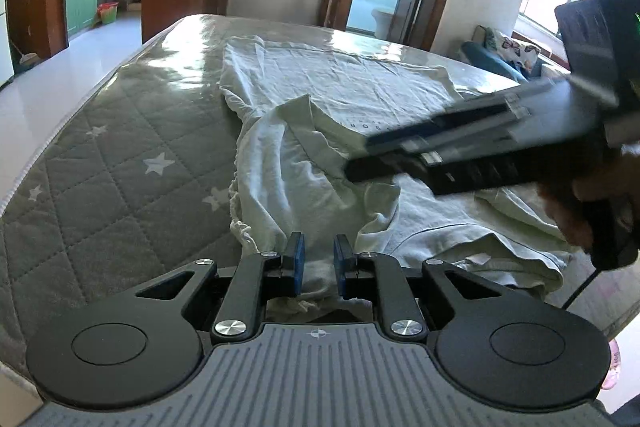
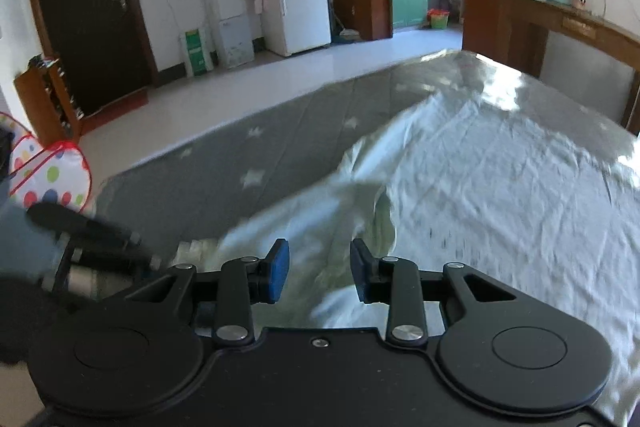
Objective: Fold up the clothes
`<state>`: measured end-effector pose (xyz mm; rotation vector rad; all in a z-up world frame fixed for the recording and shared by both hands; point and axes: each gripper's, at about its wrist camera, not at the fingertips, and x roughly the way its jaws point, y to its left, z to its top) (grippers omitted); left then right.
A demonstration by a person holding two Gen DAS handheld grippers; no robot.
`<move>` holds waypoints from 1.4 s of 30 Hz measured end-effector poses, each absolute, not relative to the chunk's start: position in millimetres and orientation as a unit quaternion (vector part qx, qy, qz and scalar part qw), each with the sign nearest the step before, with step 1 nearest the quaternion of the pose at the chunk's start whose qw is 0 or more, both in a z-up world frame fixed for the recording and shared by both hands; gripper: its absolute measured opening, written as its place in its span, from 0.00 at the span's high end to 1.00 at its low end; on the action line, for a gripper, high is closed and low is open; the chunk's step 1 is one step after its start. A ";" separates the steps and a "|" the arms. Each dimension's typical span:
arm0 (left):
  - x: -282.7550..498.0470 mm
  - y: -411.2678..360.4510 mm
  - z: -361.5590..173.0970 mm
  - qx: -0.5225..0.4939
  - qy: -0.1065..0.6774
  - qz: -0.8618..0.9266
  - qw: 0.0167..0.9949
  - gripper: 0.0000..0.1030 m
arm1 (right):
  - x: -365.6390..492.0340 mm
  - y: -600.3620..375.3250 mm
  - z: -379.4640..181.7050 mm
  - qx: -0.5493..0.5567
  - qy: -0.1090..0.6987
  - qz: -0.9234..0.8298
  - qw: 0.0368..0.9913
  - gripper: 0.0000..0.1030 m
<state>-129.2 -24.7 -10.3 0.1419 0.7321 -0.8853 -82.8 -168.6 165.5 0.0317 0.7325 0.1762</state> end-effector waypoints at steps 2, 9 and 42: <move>-129.0 -24.4 -10.7 0.066 0.346 -0.419 0.837 0.84 | -84.3 -174.7 158.8 0.012 0.368 0.066 0.927 0.65; -128.7 -25.3 -11.6 0.070 0.344 -0.419 0.837 0.84 | -93.6 -168.3 166.5 0.016 0.344 0.054 0.937 0.65; -190.0 -4.3 3.3 0.350 0.218 -0.470 0.780 0.58 | -240.3 -173.3 161.5 -0.155 0.418 0.032 0.894 0.49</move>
